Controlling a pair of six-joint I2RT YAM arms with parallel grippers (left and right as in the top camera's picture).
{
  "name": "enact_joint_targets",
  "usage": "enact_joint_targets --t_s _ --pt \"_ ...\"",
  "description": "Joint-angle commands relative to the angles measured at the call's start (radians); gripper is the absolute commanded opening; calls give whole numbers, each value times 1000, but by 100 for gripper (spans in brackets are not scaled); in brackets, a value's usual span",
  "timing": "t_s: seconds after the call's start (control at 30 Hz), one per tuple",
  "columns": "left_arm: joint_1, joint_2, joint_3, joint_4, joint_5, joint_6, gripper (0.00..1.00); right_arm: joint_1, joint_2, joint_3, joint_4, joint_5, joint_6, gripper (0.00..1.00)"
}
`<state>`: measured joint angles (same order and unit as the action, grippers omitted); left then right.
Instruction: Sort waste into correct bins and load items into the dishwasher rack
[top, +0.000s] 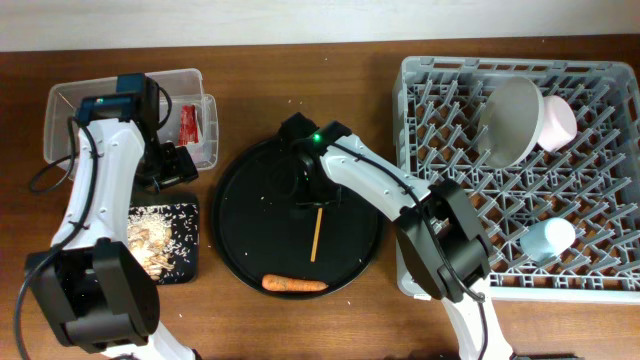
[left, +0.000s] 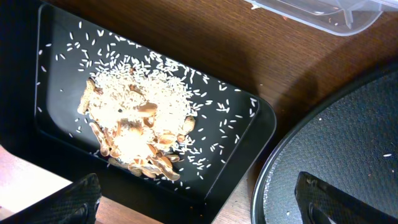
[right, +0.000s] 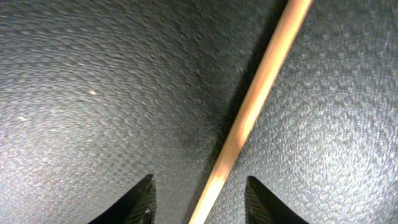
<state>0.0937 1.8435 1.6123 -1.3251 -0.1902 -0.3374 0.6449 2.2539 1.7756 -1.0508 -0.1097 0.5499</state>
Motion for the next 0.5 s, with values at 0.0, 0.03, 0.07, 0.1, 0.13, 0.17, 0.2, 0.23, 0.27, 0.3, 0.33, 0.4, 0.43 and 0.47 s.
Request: enact_joint_targets --t_s 0.0,0.03,0.07,0.1,0.13,0.17,0.2,0.23,0.27,0.3,0.33,0.4,0.43,0.47 --pt "1 -31 9 -4 18 -10 99 4 32 -29 -8 15 37 36" --pt "1 -31 9 -4 18 -10 99 4 32 -37 -7 16 51 35" --pt "1 -31 9 -4 18 -10 99 4 32 -39 -8 16 59 29" --pt "1 -31 9 -4 18 -10 99 4 32 -39 -8 16 61 22" --pt "1 -31 9 -4 18 -10 99 4 32 -39 -8 15 61 17" --pt "1 -31 9 -4 18 -10 99 4 32 -39 -9 15 61 11" --pt "1 -31 9 -4 18 -10 99 4 32 -39 -8 12 62 8" --pt "1 -31 9 -4 18 -10 99 4 32 -39 -8 6 62 5" --pt "1 -31 9 -4 18 -10 99 4 32 -39 -7 -6 61 4" --pt "1 -31 9 -4 19 -10 99 4 32 -38 0 -18 60 4" --pt "1 -31 9 -4 18 -10 99 2 29 -32 -2 -20 57 4" --pt "1 -31 9 -4 18 -10 99 -16 -23 12 -46 -16 10 4" --pt "1 -31 9 -3 19 -10 99 -32 -64 38 -83 -6 -9 4" --pt "1 -31 9 -3 22 -10 99 -53 -115 56 -112 -6 -47 4"
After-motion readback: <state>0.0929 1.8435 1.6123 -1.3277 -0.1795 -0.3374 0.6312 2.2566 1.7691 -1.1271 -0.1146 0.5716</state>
